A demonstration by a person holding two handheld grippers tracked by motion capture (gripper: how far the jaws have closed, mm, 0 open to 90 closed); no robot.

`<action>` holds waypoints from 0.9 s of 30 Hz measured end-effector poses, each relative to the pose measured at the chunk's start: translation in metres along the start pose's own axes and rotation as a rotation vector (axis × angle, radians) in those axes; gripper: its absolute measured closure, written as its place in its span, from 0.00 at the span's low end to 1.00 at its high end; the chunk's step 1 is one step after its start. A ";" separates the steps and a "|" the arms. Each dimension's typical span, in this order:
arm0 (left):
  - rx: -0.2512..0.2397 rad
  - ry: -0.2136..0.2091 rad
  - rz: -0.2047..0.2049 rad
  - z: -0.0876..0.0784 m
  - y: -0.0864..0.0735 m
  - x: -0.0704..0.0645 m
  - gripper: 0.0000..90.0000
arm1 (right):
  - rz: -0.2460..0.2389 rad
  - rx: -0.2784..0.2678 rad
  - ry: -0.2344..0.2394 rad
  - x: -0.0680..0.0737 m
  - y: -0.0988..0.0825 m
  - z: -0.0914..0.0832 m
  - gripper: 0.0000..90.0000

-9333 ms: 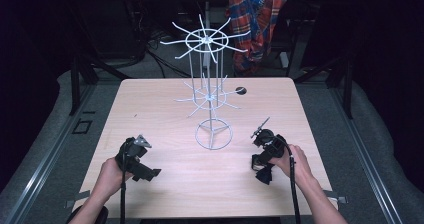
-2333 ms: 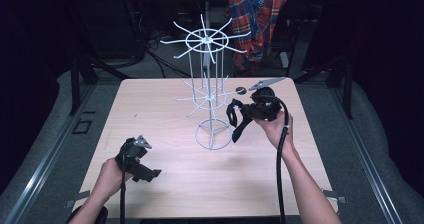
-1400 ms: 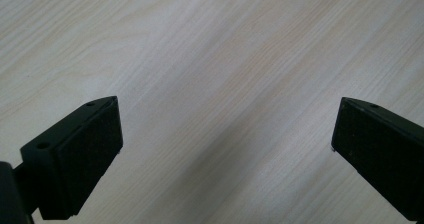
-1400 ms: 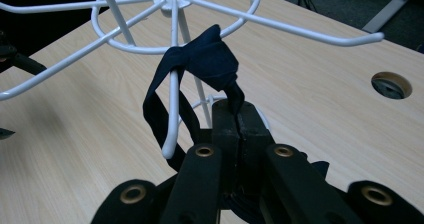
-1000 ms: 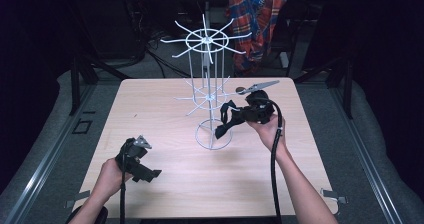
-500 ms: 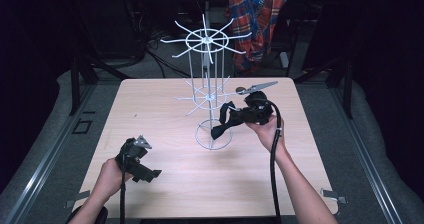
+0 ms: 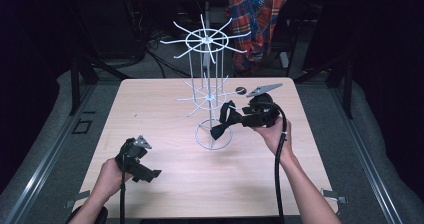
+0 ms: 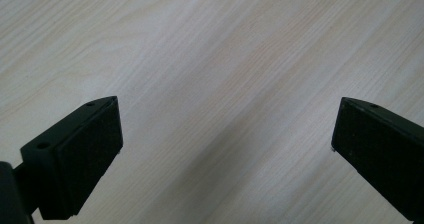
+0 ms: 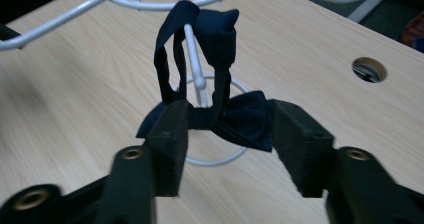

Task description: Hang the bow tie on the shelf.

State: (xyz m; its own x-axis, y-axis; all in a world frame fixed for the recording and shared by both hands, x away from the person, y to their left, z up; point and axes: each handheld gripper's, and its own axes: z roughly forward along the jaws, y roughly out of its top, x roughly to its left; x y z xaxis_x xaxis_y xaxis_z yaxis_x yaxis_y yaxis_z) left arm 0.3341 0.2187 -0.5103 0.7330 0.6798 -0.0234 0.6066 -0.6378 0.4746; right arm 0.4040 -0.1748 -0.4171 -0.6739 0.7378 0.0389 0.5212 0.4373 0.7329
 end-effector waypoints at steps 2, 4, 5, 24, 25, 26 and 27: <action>0.001 0.000 0.000 0.000 0.000 0.000 0.00 | -0.006 0.012 -0.008 0.001 -0.001 -0.003 0.45; 0.000 0.000 0.000 0.000 0.000 0.000 0.00 | -0.010 0.021 -0.017 0.002 -0.001 -0.006 0.40; 0.001 0.000 -0.001 0.000 0.000 0.000 0.00 | -0.013 0.023 -0.022 0.002 -0.001 -0.007 0.39; 0.003 0.002 0.000 0.000 0.000 0.000 0.00 | 0.009 0.134 -0.031 0.000 -0.041 -0.036 0.17; 0.003 0.003 0.000 0.000 0.000 0.000 0.00 | 0.017 0.139 -0.035 -0.001 -0.046 -0.037 0.16; 0.004 0.005 -0.001 0.000 0.000 0.000 0.00 | 0.025 0.151 -0.036 -0.001 -0.050 -0.038 0.16; 0.004 0.005 -0.001 0.000 0.000 0.000 0.00 | 0.025 0.151 -0.036 -0.001 -0.050 -0.038 0.16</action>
State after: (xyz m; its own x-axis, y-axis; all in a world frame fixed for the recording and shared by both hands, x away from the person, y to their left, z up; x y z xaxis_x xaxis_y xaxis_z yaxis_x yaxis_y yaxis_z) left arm 0.3341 0.2185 -0.5105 0.7309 0.6822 -0.0197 0.6086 -0.6386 0.4710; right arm 0.3591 -0.2168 -0.4281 -0.6418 0.7663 0.0293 0.6122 0.4890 0.6214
